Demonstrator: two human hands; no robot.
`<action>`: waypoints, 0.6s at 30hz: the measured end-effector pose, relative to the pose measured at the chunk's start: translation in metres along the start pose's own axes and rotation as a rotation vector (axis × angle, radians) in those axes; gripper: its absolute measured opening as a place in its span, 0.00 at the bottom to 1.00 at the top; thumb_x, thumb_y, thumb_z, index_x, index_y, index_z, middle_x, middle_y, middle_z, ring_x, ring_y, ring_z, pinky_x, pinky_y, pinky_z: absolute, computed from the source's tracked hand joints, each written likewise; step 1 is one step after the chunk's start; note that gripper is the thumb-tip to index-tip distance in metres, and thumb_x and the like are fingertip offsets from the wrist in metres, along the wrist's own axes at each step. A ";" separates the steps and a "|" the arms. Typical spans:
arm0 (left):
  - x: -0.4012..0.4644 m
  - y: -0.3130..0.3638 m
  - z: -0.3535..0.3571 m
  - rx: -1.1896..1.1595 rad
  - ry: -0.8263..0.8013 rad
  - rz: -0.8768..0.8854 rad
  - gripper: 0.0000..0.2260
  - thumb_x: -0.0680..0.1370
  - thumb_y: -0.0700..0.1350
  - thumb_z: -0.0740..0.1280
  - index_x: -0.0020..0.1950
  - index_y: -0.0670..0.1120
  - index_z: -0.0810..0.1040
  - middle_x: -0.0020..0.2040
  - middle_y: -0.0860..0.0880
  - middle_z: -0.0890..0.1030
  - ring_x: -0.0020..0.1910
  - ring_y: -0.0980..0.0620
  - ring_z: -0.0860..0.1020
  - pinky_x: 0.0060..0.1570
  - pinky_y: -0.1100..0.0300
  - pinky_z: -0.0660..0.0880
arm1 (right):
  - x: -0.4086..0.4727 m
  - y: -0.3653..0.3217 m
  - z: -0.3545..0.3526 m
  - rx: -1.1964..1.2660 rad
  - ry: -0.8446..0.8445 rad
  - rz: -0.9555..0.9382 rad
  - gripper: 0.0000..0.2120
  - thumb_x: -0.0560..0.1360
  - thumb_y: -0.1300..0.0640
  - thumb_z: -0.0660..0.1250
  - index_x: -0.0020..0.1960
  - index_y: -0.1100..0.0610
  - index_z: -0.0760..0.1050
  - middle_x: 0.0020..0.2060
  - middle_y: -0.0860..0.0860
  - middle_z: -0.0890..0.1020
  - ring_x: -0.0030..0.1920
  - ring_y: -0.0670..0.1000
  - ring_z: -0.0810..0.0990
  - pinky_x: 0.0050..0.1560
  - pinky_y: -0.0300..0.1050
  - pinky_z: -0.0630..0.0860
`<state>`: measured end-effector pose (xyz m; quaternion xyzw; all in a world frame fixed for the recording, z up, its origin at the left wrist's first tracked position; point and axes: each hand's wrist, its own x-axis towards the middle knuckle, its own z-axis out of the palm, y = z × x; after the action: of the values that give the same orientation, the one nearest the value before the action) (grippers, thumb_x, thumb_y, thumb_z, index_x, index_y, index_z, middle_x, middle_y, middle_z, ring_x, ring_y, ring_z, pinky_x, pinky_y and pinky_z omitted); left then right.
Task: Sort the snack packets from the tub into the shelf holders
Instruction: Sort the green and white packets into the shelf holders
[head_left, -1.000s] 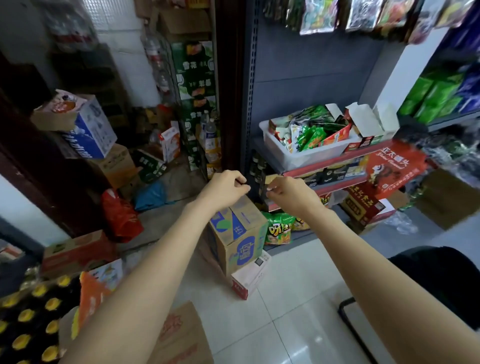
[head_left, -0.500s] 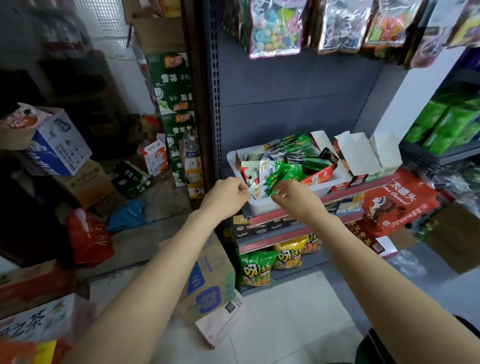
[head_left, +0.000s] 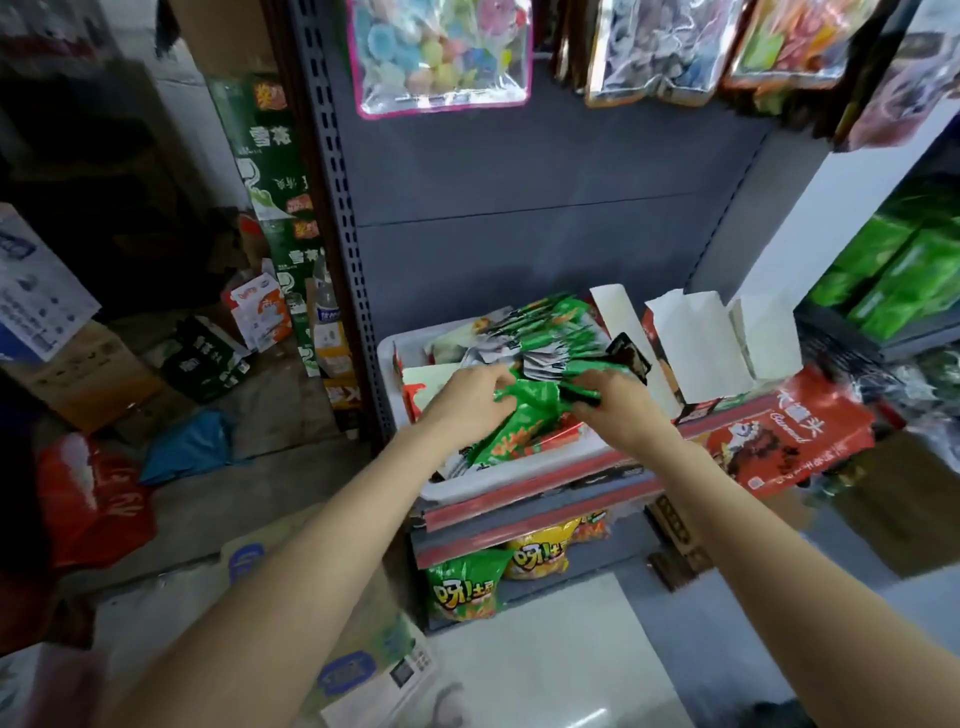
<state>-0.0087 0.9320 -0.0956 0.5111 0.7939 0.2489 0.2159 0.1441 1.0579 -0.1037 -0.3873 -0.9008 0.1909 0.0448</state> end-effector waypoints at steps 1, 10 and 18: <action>0.010 0.002 0.005 0.005 -0.009 0.005 0.15 0.79 0.45 0.63 0.65 0.45 0.73 0.65 0.45 0.75 0.59 0.46 0.76 0.59 0.55 0.72 | 0.008 0.008 0.000 -0.015 -0.026 0.011 0.22 0.75 0.53 0.66 0.67 0.57 0.71 0.62 0.59 0.76 0.62 0.59 0.73 0.60 0.51 0.73; 0.073 0.005 0.036 0.181 -0.115 -0.118 0.25 0.76 0.55 0.65 0.71 0.51 0.65 0.71 0.48 0.67 0.68 0.46 0.67 0.61 0.52 0.68 | 0.067 0.055 -0.006 -0.053 -0.053 0.025 0.20 0.77 0.55 0.62 0.68 0.58 0.69 0.63 0.59 0.73 0.63 0.60 0.70 0.58 0.53 0.73; 0.102 0.045 0.057 0.300 0.368 -0.358 0.13 0.77 0.50 0.65 0.58 0.46 0.74 0.58 0.47 0.76 0.53 0.48 0.76 0.50 0.51 0.77 | 0.125 0.097 -0.030 -0.009 -0.156 -0.234 0.23 0.76 0.59 0.62 0.70 0.58 0.65 0.62 0.60 0.72 0.63 0.60 0.68 0.61 0.48 0.67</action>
<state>0.0179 1.0513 -0.1221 0.3356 0.9251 0.1751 0.0309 0.1304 1.2173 -0.1209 -0.2640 -0.9414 0.2100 -0.0052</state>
